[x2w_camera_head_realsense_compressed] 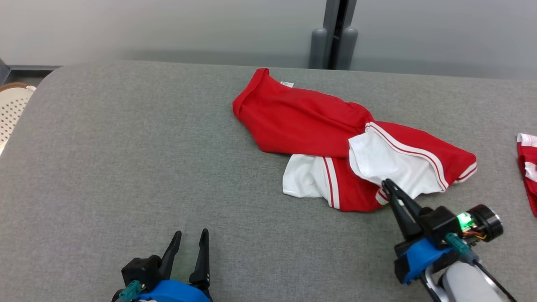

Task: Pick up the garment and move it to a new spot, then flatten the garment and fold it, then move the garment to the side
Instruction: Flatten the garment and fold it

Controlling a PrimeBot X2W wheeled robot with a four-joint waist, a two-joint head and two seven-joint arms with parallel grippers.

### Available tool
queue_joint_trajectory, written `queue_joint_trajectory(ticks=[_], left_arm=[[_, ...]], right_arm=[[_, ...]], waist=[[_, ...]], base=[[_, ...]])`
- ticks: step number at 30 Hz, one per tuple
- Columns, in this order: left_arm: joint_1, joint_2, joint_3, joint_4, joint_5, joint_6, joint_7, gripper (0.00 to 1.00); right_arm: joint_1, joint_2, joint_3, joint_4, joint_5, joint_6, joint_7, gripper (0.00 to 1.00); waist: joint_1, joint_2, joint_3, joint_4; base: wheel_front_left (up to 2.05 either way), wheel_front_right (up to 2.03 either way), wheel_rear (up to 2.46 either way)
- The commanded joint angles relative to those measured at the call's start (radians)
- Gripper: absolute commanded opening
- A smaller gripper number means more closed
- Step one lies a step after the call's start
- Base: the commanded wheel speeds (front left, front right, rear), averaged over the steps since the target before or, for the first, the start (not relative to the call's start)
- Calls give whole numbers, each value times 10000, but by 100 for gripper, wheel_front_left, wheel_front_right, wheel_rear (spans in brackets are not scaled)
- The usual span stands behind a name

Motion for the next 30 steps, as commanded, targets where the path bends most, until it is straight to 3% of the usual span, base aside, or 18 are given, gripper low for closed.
queue_joint_trajectory(ticks=[1, 9, 18, 21, 22, 23, 30], left_arm=[[50, -1, 60, 9, 53, -15, -30, 100], [89, 2, 103, -56, 86, -15, -28, 100], [66, 2, 86, -84, 67, -15, -30, 100], [65, 1, 167, -53, 178, -15, -30, 100], [61, 1, 186, -49, 183, -15, -28, 100], [56, 1, 211, -48, 202, -15, -28, 100], [-505, -3, 309, -179, 295, -15, -28, 100]], right_arm=[[211, -109, -86, -138, 107, -3, -26, 0], [1447, -633, -670, -1587, 562, -3, -28, 0], [2911, -1781, -1318, -1529, 778, -3, -28, 0], [3137, -1897, -1416, -1219, 1080, -3, -28, 0], [3112, -1836, -1296, -1144, 1250, -3, -26, 60], [3055, -1809, -1158, -1038, 1412, -3, -28, 100], [2308, -1270, -435, -1556, 2365, -3, -26, 100]], waist=[[0, -1, -74, -108], [0, -1, -336, -763], [0, -1, -405, -1124], [0, -1, -381, -1185], [0, -1, -370, -1204], [0, -1, -354, -1225], [0, -1, -109, -1293]], base=[[0, 0, 0], [0, 0, 0], [0, 0, 0], [0, 0, 0], [0, 0, 0], [0, 0, 0], [0, 0, 0]])
